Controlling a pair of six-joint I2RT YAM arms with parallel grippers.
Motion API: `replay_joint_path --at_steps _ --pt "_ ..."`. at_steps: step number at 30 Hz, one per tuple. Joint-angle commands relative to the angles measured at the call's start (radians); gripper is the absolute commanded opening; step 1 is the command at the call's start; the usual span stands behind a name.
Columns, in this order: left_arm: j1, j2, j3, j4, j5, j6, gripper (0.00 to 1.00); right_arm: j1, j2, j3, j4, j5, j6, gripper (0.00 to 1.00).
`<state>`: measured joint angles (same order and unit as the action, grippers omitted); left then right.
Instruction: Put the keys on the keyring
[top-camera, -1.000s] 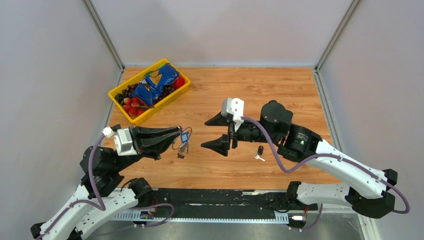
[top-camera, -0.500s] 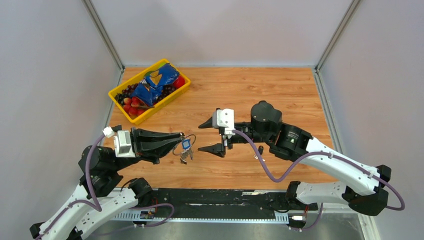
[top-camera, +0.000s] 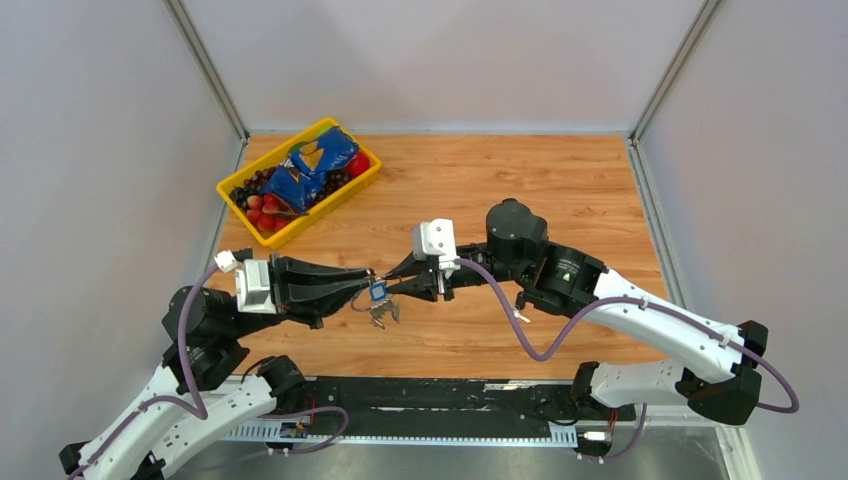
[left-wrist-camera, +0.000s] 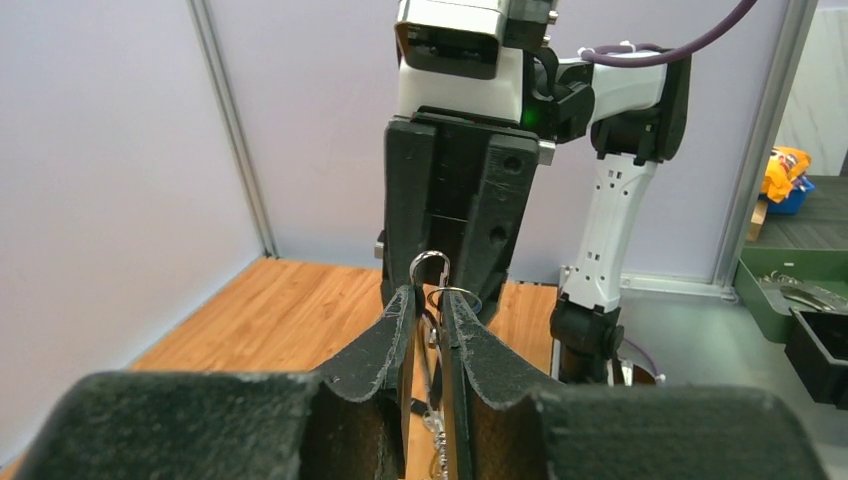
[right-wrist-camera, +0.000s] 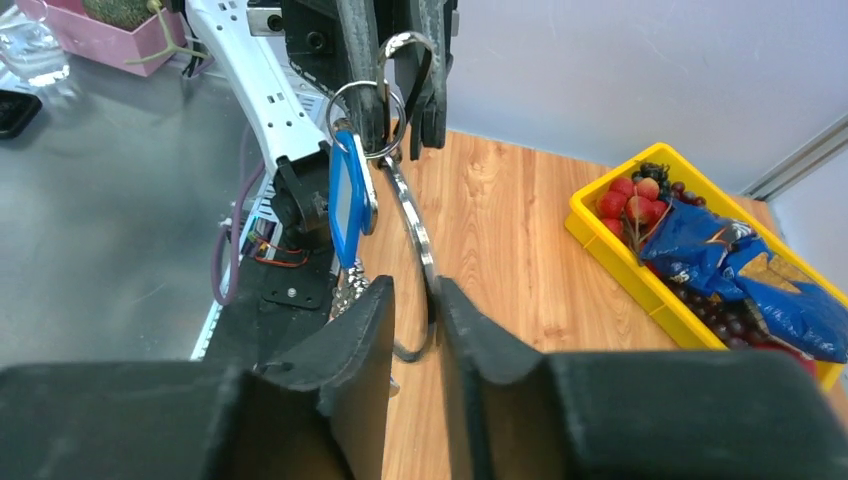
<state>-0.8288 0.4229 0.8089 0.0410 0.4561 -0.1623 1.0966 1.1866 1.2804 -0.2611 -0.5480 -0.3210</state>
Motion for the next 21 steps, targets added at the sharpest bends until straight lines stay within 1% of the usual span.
replay_joint_path --at_steps 1,2,3,5,7,10,12,21 --pt "0.001 0.0 0.016 0.044 0.014 -0.001 0.22 0.002 -0.007 0.036 0.066 -0.026 0.019 0.1" --pt "0.001 -0.002 0.014 0.044 0.012 0.003 0.22 0.003 -0.01 0.033 0.066 -0.02 0.02 0.01" --pt "0.002 -0.007 0.011 0.046 0.012 0.005 0.22 0.002 -0.015 0.028 0.066 -0.014 0.024 0.0" --pt "0.001 -0.017 0.006 0.048 0.014 0.011 0.24 0.002 -0.029 0.02 0.067 -0.004 0.025 0.0" --pt "0.0 -0.027 0.0 0.048 0.019 0.02 0.28 0.003 -0.044 0.017 0.071 0.029 0.036 0.0" --pt "0.001 -0.042 -0.012 0.044 0.033 0.032 0.37 0.002 -0.071 0.018 0.074 0.065 0.043 0.0" --pt "0.001 -0.048 -0.015 0.03 0.038 0.041 0.4 0.003 -0.089 0.022 0.074 0.075 0.045 0.0" --pt "0.001 -0.106 -0.036 -0.02 -0.061 0.062 0.54 0.003 -0.162 0.01 0.064 0.089 0.062 0.0"
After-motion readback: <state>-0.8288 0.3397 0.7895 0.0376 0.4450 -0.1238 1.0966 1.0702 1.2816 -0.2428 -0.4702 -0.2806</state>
